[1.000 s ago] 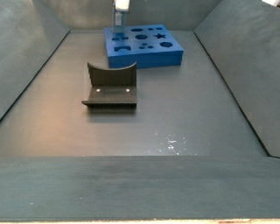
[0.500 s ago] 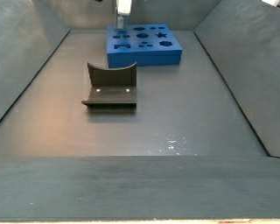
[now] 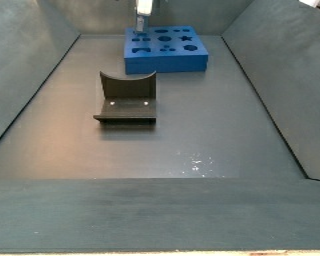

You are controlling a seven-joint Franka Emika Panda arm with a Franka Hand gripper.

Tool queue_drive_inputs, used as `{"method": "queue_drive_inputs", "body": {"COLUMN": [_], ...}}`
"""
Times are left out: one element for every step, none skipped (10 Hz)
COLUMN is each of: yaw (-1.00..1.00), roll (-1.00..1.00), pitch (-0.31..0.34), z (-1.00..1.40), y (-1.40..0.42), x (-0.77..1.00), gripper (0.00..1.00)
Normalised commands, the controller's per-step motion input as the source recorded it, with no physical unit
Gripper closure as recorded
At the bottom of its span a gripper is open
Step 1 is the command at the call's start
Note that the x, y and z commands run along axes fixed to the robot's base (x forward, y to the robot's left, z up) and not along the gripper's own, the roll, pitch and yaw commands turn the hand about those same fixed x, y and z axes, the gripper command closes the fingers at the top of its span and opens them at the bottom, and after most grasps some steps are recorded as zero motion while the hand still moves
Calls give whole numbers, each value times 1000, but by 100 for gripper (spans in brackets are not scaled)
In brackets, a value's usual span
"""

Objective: Pick up the rectangle object. Move to above the board. Insert the rectangle object.
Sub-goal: Insert the rectangle object.

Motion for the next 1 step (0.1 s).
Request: {"method": "queue_drive_inputs", "body": {"yaw": [0], "roll": [0], "pitch": [0], "z": [0], "y": [0], "x": [0], "gripper": [100]}}
